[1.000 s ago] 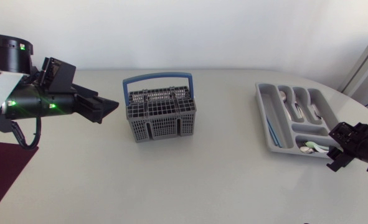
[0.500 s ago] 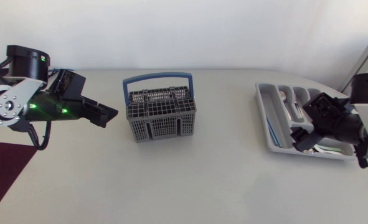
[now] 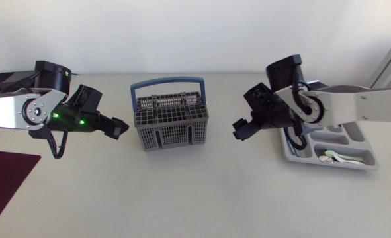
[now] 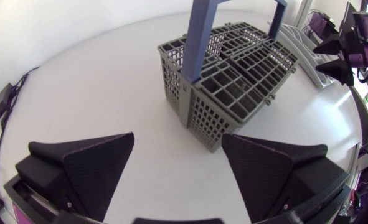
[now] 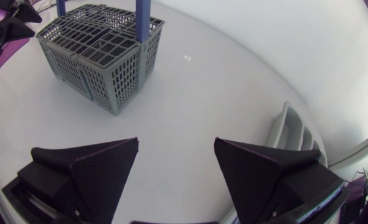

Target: Transfer all utensils from the basket to the drawer tray.

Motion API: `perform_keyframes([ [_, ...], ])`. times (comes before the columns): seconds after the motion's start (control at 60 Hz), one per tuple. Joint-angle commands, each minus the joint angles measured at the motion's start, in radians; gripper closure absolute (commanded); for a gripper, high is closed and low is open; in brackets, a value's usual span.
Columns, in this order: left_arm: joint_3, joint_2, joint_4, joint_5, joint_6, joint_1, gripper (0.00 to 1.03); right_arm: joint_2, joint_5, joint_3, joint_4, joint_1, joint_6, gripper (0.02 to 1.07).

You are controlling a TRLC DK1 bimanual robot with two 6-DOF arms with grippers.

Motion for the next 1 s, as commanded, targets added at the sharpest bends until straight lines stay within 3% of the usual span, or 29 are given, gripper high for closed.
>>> perform_keyframes([
  [0.0, 0.041, 0.052, 0.019, -0.003, -0.028, 0.015, 0.1, 0.076, -0.009, 0.07, 0.004, 0.021, 0.063, 0.39],
  [0.117, 0.064, 0.093, 0.021, -0.003, -0.034, 0.017, 0.16, 0.149, -0.047, 0.146, 0.002, 0.03, 0.094, 0.67],
  [0.167, 0.08, 0.116, 0.022, -0.003, -0.036, 0.017, 0.21, 0.187, -0.055, 0.184, -0.005, 0.038, 0.103, 0.84],
  [0.2, 0.093, 0.127, 0.024, -0.002, -0.039, 0.017, 0.23, 0.207, -0.066, 0.207, -0.01, 0.04, 0.106, 0.89],
  [0.4, 0.16, 0.199, 0.03, 0.018, -0.065, 0.008, 0.43, 0.313, -0.081, 0.314, -0.03, 0.076, 0.149, 0.91],
  [0.983, 0.208, 0.256, 0.04, 0.066, -0.057, -0.097, 0.43, 0.244, -0.119, 0.244, -0.032, 0.153, 0.166, 0.91],
])
